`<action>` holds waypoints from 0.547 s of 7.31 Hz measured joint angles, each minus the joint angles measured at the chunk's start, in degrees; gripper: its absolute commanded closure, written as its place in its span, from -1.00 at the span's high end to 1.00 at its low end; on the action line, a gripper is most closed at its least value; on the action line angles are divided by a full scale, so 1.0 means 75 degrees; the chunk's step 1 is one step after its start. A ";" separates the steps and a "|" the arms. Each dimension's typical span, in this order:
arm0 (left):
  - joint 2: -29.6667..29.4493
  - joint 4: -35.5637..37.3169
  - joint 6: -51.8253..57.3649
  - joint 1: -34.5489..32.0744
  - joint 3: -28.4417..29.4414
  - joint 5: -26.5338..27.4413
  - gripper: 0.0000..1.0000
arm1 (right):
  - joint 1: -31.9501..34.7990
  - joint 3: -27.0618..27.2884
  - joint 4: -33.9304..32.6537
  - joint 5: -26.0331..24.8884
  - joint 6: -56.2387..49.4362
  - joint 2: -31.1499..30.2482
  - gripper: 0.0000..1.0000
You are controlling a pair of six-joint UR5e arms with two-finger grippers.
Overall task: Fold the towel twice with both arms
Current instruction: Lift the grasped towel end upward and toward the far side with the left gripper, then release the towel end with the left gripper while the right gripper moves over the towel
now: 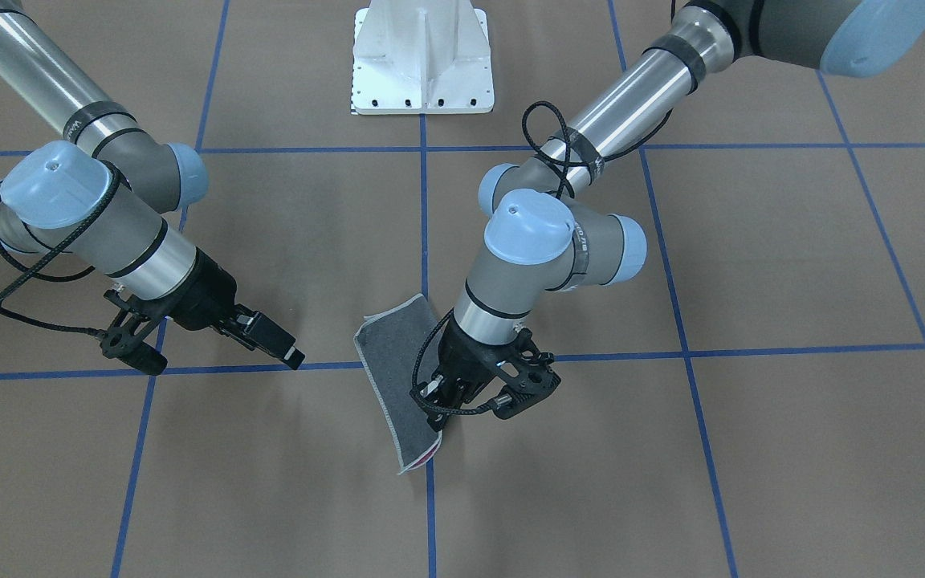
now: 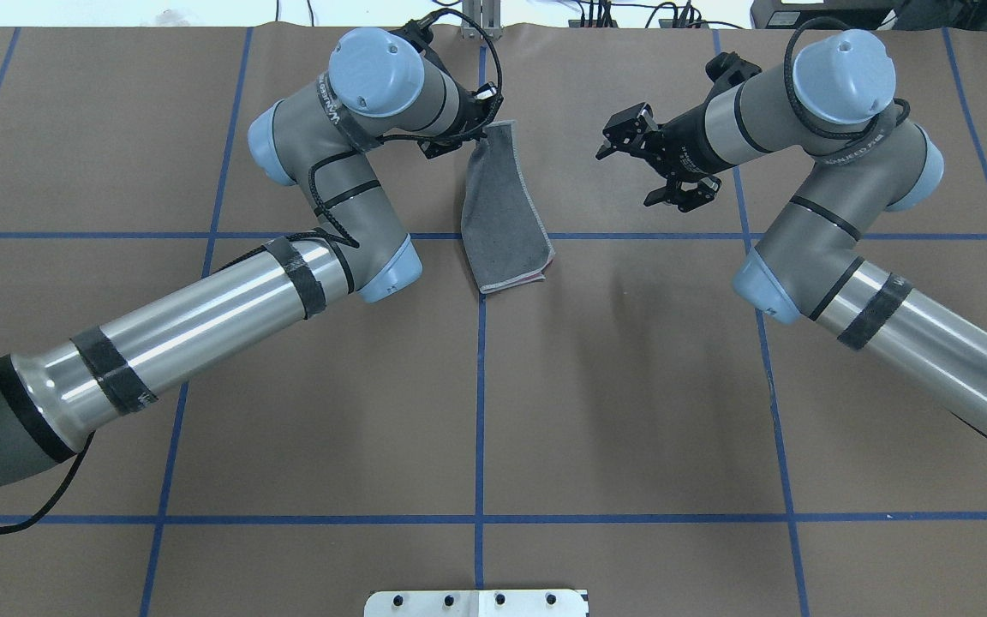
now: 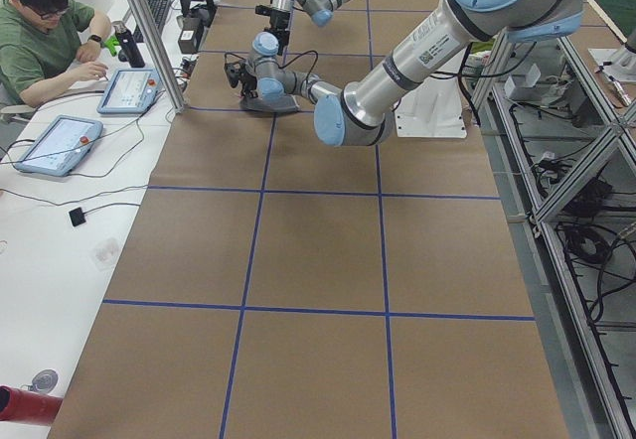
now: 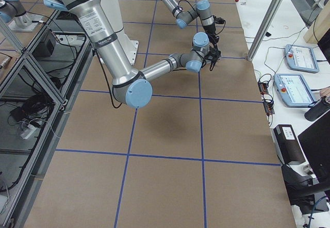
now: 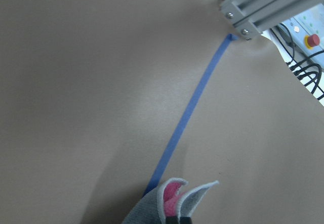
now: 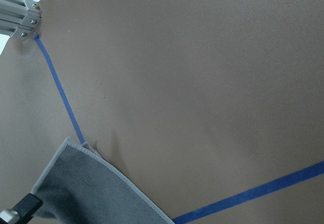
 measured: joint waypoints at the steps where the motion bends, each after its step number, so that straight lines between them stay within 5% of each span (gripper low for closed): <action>1: -0.0043 -0.0002 0.0123 -0.0036 0.0047 0.0092 1.00 | 0.0000 0.0051 0.0000 0.0000 0.0003 -0.0042 0.99; 4: -0.0080 0.0045 0.0181 -0.0501 0.0057 -0.0296 1.00 | -0.0006 0.0163 -0.0007 0.0040 0.0040 -0.0076 0.98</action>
